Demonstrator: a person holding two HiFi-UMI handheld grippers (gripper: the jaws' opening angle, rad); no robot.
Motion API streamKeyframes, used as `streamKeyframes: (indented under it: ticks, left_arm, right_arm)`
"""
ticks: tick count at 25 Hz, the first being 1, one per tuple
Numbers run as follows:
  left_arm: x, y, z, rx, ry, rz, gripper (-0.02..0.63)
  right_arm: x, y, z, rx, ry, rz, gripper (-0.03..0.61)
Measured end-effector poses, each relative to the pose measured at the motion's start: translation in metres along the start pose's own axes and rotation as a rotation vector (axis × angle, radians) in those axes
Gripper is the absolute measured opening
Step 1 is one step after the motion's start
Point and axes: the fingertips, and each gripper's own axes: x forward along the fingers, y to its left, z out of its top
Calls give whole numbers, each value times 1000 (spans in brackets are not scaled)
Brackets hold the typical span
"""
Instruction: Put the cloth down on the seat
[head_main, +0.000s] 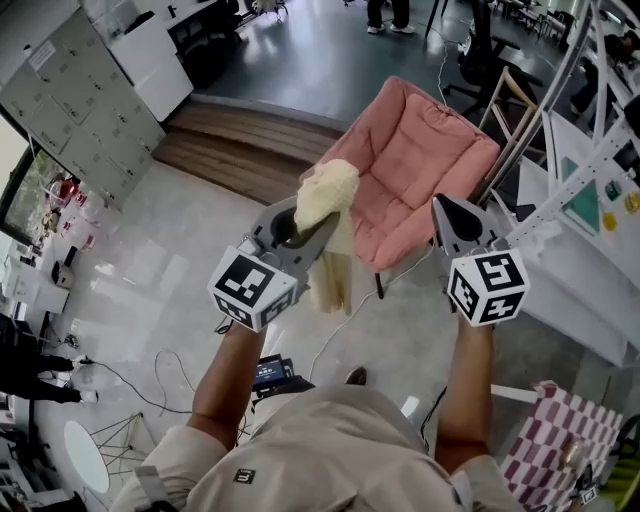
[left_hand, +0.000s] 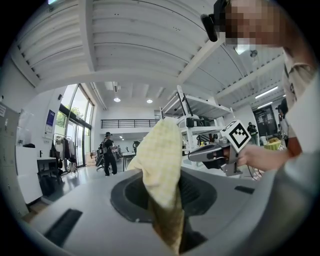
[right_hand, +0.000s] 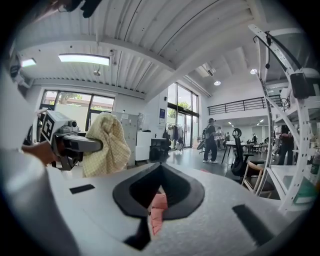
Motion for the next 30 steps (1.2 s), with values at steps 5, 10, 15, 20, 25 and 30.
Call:
streamKeyframes:
  ticks: [5,10,15,20,25,30]
  left_arm:
    - [32,-9,5,4,-11,-28,98]
    - [66,-9,3,-2,-19,-61,98]
    - [97,9,-7,-16,-28,-100,98]
    - [142,42,-9,-23,-67,-169,98]
    - [196,85,-11,-17,-98,-249,98]
    - [244,131,-21,-17,-91,-311,98]
  right_arm:
    - [-5,-24,-4,-1,2,-16,-6]
    - [2,-48,-12,5,17,-36,-8]
    - [22,-64,-18,-5,43,-64,-6]
    - [57,-91,-12,-35,55,-129,-8]
    - [110,-126,-7,-39,73,-200,-6]
    - [169,-148,-2,-37,97,-234,-6]
